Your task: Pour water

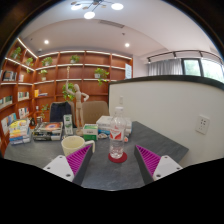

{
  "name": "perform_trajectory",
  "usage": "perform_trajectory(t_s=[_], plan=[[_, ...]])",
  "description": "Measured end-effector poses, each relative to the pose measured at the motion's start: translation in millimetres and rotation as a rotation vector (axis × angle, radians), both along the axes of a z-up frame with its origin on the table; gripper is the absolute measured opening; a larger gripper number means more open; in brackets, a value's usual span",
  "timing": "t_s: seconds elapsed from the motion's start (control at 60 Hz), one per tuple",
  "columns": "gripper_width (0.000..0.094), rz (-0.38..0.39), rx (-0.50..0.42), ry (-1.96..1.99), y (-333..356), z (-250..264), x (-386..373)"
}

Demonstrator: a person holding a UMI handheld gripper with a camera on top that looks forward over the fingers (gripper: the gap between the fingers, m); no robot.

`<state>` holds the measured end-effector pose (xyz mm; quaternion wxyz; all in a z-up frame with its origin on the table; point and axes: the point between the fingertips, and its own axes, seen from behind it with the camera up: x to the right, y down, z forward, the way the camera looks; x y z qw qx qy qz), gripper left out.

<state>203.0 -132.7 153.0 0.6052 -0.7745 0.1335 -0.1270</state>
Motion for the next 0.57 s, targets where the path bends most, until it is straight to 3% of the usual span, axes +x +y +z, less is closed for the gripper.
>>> perform_trajectory(t_s=[0.317,0.567], plan=[[0.0892,0.084,0.104,0.045,-42.1,48.5,-64.7],[0.0885,0.104,0.111,0.013,-50.4,57.4,-85.0]])
